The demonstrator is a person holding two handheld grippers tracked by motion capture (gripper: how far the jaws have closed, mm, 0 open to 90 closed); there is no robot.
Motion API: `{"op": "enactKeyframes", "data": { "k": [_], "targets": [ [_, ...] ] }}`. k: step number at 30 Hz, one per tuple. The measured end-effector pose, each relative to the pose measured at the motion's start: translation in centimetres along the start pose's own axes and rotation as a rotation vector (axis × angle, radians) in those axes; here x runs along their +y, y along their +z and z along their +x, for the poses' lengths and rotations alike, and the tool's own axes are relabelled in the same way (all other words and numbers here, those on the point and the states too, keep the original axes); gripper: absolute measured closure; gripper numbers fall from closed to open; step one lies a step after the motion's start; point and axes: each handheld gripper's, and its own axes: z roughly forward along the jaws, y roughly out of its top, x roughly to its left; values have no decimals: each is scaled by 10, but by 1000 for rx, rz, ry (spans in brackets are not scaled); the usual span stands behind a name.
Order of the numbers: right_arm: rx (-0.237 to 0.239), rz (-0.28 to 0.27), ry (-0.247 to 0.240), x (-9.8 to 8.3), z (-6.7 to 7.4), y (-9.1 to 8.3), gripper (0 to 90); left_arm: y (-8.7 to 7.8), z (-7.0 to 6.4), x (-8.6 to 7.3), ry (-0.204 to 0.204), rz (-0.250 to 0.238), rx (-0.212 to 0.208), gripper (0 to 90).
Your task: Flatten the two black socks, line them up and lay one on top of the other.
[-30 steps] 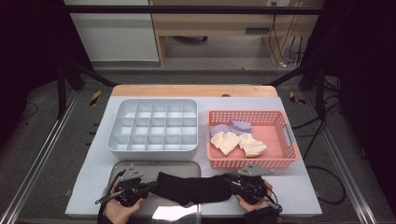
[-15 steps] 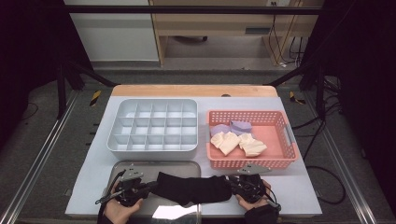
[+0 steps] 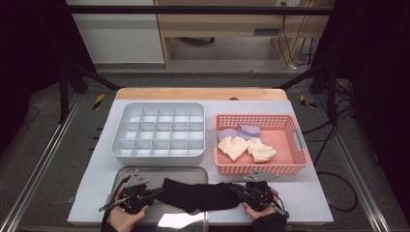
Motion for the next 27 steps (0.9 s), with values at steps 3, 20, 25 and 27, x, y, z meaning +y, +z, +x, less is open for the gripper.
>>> {"op": "enactKeyframes", "data": {
  "k": [3, 20, 25, 27],
  "targets": [
    [0, 4, 6, 1, -1, -3, 900, 0, 0, 0, 0, -1, 0, 863],
    [-19, -31, 29, -3, -2, -19, 758, -1, -1, -1, 5, -1, 4, 863],
    [-22, 15, 30, -8, -1, -13, 737, 0, -1, -1, 7, 0, 3, 862],
    [-7, 24, 38, -10, -2, -9, 780, 0, -1, -1, 7, -2, 5, 862]
  ]
}}
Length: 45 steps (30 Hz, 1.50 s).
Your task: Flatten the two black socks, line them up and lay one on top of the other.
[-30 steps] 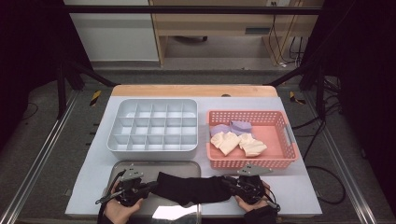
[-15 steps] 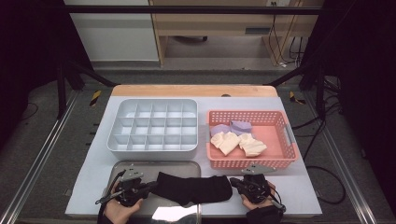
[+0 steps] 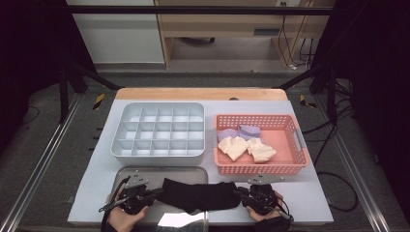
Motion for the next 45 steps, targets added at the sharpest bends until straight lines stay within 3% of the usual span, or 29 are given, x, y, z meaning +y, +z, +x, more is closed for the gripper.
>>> {"op": "enactKeyframes", "data": {
  "k": [2, 6, 9, 11, 14, 18, 22, 25, 28, 31, 37, 40, 45],
  "targets": [
    [7, 0, 6, 0, 1, -1, 848, 0, 0, 0, 0, 0, 0, 862],
    [-6, -29, -1, 2, 1, -12, 870, 0, 0, 0, -2, 0, 0, 862],
    [-19, -21, 16, 1, -1, -18, 871, 0, 1, 0, -1, 1, 0, 862],
    [-36, 14, 32, -1, -1, -14, 861, 0, 1, 0, 0, 3, 1, 862],
    [-71, 43, 7, -2, -1, -4, 799, 0, 0, -1, 1, 1, 3, 862],
    [-65, -27, 7, 2, 0, -12, 728, 0, 1, 0, -2, 0, -1, 861],
    [-40, -111, -36, 9, 12, -20, 726, -1, 0, 0, -7, -7, -1, 854],
    [-6, -122, -76, 15, 26, -14, 733, -5, 0, 0, -9, -30, 8, 820],
    [-4, -102, -95, 19, 31, -3, 743, -9, -1, -1, -12, -53, 36, 709],
    [-24, -90, -69, 19, 25, -1, 752, -11, -2, -5, -21, -68, 52, 650],
    [-94, -112, -3, 6, 5, -17, 709, -4, -8, -9, -16, -50, 71, 595],
    [-76, -83, 42, -1, -2, -16, 692, 1, -9, -11, -12, -29, 78, 599],
    [-56, -39, 37, -6, -1, -3, 663, 5, -6, -13, -20, -20, 50, 621]
  ]
}}
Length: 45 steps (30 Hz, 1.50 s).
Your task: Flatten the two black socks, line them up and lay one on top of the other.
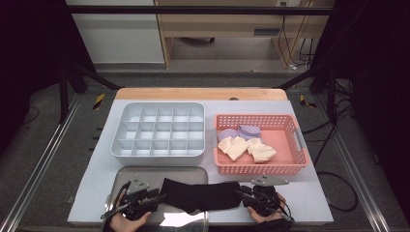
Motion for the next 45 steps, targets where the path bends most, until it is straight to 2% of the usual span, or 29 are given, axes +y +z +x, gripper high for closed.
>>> {"op": "enactKeyframes", "data": {
  "k": [4, 6, 10, 13, 15, 19, 21, 24, 26, 28, 29, 31, 35, 37, 41, 45],
  "targets": [
    [-4, 28, -11, -4, 3, 7, 671, 1, 1, 0, -15, 5, -23, 670],
    [-7, 23, -12, -4, 4, 7, 682, 1, 1, 0, -29, 10, -28, 699],
    [9, 33, -9, -5, 7, 8, 782, 2, 1, 2, -44, 18, -29, 756],
    [11, 51, -5, -3, 9, 7, 810, 0, 2, 2, -52, 17, -32, 790],
    [16, 59, 4, -1, 7, 6, 815, -2, 3, 3, -42, 17, -19, 802],
    [-3, 38, 0, 3, -1, 3, 818, -5, 9, 2, -43, 15, -30, 806],
    [-26, 28, -26, 6, -1, 6, 816, -5, 8, 2, -33, 16, -26, 804],
    [-47, 50, -48, 8, 2, 12, 802, -4, 7, 1, -26, 10, -15, 782],
    [-44, 43, -45, 8, 2, 12, 765, -5, 8, 2, -27, 5, -8, 748],
    [-38, 10, -46, 8, 0, 8, 687, -8, 6, 4, -19, -14, 21, 695],
    [-37, -10, -33, 8, 0, 6, 655, -10, 4, 6, -9, -31, 36, 669],
    [-25, -53, -24, 9, -2, 0, 627, -16, 0, 13, 0, -60, 37, 641],
    [-21, -88, -9, 10, -4, -6, 653, -17, -18, 30, 34, -88, -11, 689],
    [-23, -92, -21, 11, -4, -7, 676, -12, -31, 37, 69, -82, -41, 744],
    [-19, -86, -29, 10, -3, -7, 707, 4, -60, 49, 120, -78, -86, 785],
    [-17, -73, -38, 10, -3, -6, 718, 24, -76, 46, 159, -19, -107, 808]
  ]
}}
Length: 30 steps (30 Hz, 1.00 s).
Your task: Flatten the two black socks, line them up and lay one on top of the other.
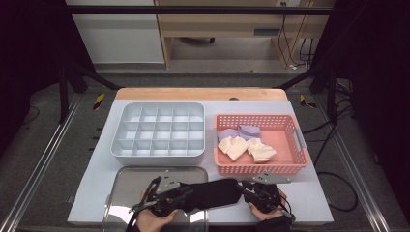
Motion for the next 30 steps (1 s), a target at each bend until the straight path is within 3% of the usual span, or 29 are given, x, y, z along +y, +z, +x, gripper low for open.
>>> {"op": "enactKeyframes", "data": {
  "k": [6, 12, 17, 22, 27, 30],
  "targets": [
    [-16, 29, 0, -2, 0, 3, 711, 12, -3, -19, 22, 77, -26, 834],
    [-22, 25, -1, -2, -1, 5, 703, 14, -3, -22, 34, 72, -33, 824],
    [-16, -4, 5, -1, -1, 0, 676, 7, 1, -13, 10, 30, -18, 784],
    [-10, -15, 13, 0, -1, -1, 661, 0, 4, -1, 16, -31, 8, 771],
    [-3, -16, 13, 0, -1, 0, 645, 2, 6, 4, 14, -65, 41, 765],
    [-4, -17, 10, 0, -1, 0, 631, 5, 6, 3, 0, -76, 38, 771]
  ]
}}
